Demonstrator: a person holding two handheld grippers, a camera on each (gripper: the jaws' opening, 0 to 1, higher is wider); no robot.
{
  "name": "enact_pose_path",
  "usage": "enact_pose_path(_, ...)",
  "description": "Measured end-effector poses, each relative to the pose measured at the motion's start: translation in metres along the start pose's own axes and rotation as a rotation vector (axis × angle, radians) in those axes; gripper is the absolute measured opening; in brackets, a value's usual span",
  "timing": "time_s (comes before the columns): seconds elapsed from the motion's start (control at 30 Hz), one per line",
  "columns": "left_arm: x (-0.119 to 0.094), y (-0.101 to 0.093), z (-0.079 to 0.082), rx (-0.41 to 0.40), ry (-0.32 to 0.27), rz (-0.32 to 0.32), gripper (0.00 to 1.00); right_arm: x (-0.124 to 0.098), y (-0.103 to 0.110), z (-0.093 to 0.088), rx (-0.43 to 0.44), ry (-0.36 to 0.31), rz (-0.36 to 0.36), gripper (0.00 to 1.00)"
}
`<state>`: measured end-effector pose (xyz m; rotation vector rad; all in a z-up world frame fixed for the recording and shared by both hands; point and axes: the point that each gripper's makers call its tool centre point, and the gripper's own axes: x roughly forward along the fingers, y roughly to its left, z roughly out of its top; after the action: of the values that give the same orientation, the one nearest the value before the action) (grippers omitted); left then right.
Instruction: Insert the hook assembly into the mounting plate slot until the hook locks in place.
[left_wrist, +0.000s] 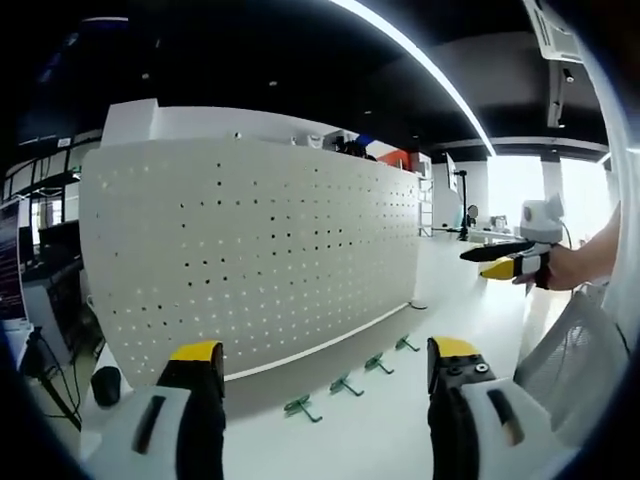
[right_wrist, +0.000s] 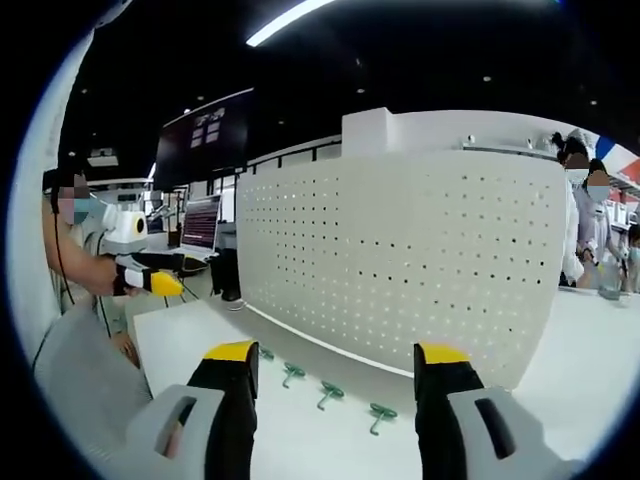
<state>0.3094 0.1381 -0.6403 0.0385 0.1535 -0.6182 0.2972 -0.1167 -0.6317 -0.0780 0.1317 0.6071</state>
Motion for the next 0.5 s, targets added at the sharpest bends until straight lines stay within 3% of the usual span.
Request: enact_pose_path(0.5,0.008,0.01,0.002,0.02,0.009,-0.011,0.85,0.013,-0.001,0.003,-0.007,0.006,0.021,0.59)
